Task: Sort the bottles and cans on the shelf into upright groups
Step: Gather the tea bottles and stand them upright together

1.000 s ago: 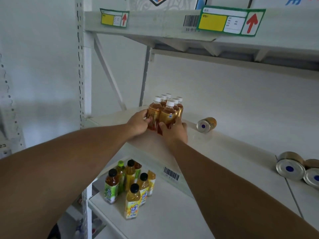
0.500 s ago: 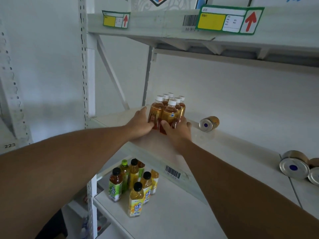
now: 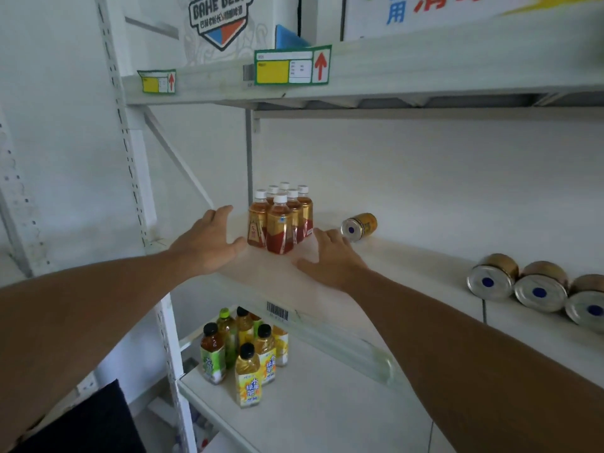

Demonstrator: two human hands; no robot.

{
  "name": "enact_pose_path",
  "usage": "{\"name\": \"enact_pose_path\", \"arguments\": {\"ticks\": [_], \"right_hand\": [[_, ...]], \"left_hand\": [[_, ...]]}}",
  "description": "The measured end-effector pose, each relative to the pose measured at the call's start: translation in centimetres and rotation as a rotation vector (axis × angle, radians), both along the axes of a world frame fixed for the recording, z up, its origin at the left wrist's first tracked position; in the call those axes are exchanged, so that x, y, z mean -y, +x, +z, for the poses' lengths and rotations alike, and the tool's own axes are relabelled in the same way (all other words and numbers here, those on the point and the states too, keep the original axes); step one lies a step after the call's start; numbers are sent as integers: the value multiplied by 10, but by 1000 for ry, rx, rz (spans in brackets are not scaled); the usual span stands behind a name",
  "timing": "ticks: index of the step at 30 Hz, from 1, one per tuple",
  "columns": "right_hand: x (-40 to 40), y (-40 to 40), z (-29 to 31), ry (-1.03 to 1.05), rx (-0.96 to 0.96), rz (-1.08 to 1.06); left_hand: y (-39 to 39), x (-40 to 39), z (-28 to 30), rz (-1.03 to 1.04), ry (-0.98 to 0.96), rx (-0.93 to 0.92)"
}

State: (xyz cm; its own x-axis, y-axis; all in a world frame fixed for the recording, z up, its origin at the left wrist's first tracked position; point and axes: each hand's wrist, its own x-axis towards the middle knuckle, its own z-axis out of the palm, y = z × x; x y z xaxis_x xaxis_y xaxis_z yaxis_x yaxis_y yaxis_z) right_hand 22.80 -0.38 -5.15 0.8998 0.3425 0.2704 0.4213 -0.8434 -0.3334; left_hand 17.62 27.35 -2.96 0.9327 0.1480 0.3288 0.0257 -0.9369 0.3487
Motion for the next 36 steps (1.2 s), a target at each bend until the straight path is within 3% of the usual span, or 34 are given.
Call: {"name": "enact_pose_path", "arguments": {"ticks": [9, 17, 36], "right_hand": [[36, -70, 15, -62, 8, -88], [51, -133, 28, -151, -18, -175], [180, -177, 41, -77, -30, -132]], "left_hand": [[-43, 47, 13, -150, 149, -37], [-79, 71, 14, -269, 151, -20], [-138, 196, 26, -160, 201, -124]]}}
